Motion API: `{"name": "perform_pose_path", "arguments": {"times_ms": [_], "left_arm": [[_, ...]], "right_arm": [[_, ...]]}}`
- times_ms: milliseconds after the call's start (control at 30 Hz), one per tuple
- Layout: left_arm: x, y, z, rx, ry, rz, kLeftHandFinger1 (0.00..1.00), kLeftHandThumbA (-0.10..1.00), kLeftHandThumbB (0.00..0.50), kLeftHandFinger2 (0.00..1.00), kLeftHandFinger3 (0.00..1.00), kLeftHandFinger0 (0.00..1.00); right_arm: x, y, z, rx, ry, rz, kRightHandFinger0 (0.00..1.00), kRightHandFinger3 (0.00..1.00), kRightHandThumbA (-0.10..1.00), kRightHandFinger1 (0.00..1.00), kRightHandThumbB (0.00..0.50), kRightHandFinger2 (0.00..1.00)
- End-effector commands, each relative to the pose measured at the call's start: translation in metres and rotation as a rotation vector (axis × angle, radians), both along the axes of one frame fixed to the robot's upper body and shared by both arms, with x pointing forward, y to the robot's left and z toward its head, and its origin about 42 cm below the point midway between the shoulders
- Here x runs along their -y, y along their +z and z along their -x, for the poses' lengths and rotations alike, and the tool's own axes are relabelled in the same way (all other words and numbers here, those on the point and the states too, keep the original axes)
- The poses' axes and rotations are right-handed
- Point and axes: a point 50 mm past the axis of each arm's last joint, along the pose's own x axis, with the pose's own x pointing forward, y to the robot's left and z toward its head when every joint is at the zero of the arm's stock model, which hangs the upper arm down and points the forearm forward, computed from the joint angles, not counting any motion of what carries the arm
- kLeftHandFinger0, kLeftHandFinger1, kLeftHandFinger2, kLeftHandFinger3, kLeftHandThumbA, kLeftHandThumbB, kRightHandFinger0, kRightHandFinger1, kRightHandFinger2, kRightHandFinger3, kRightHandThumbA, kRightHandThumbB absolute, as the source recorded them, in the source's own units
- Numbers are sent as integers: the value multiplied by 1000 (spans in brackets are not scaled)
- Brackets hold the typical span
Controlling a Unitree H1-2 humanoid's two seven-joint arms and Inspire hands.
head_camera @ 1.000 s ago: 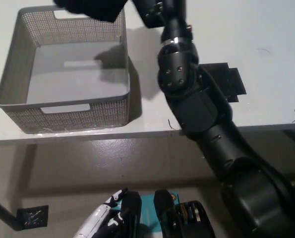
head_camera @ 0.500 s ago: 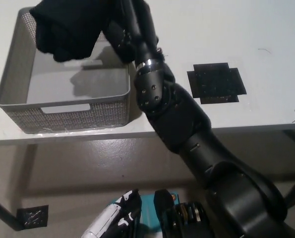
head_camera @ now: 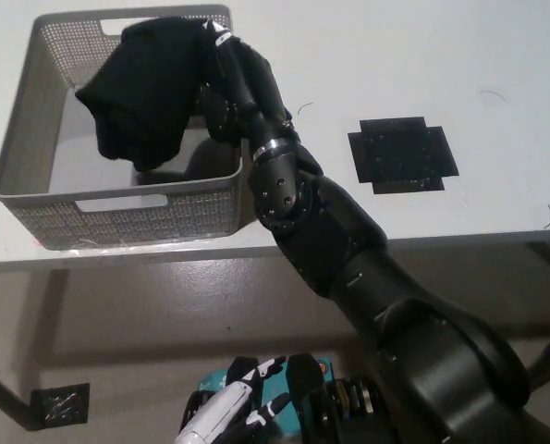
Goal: Use the right hand to pick up a t shirt on the right hand side and place it into a contianer on the left side
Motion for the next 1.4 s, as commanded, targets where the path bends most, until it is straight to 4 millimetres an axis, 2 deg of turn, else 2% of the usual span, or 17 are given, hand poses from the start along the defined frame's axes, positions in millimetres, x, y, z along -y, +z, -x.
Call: {"name": "perform_pose_path", "arguments": {"times_ms": [0,67,167,300,333,367,400,433,467,600,833,967,1033,1167,1233,1267,1367], "left_arm": [[10,10,-6,25,-42,0,1000,1000,399,1000,1000,1000],[14,13,-6,38,-47,0,1000,1000,374,1000,1000,1000],[15,13,-5,28,-43,15,1000,1000,357,1000,1000,1000],[19,12,-7,25,-58,30,1000,1000,354,1000,1000,1000],[17,12,-9,20,-58,27,1000,1000,362,1000,1000,1000],[18,11,-9,17,-57,32,1000,1000,362,1000,1000,1000],[18,10,-9,14,-57,37,1000,1000,362,1000,1000,1000],[16,9,-9,16,-55,31,1000,1000,359,1000,1000,1000],[15,7,-8,18,-52,30,1000,1000,360,1000,1000,1000],[11,6,-4,20,-38,30,1000,1000,397,1000,1000,1000],[1,3,1,9,-13,8,1000,1000,353,1000,1000,1000],[-12,0,1,0,14,6,1000,1000,398,1000,1000,1000],[-16,-1,2,5,26,10,1000,1000,371,1000,1000,1000],[-26,0,1,3,60,-11,1000,1000,414,1000,1000,1000],[-30,-1,2,-4,72,-12,1000,1000,425,1000,1000,1000],[-31,-2,4,-12,83,17,1000,1000,389,1000,1000,1000],[-34,-5,6,-12,96,14,1000,1000,384,1000,1000,1000]], "right_arm": [[-31,54,3,110,105,-2,662,797,-100,713,86,860],[-37,55,4,112,111,19,671,783,-100,727,100,864],[-45,57,5,76,132,77,731,803,-100,794,57,926],[-61,66,10,24,213,131,689,774,-100,768,66,882],[-70,70,13,-41,286,151,671,965,-100,783,93,934],[-76,73,14,-91,327,186,831,1000,128,1000,235,1000],[-80,73,15,-128,341,221,945,1000,240,1000,275,1000],[-88,77,17,-222,366,300,1000,1000,473,1000,455,1000],[-93,78,20,-262,378,345,1000,1000,578,1000,498,1000],[-92,76,20,-284,386,358,1000,1000,609,1000,500,1000],[-68,78,7,-310,390,464,1000,1000,719,1000,500,1000],[-20,108,5,-104,379,509,1000,1000,790,1000,500,1000],[-11,117,10,-63,376,492,1000,1000,846,1000,500,1000],[62,154,30,129,313,415,1000,1000,930,1000,500,1000],[72,159,33,155,315,409,1000,1000,952,1000,500,1000],[103,171,44,196,278,386,1000,1000,940,1000,500,1000],[122,178,53,223,279,361,1000,1000,936,1000,500,1000]]}}
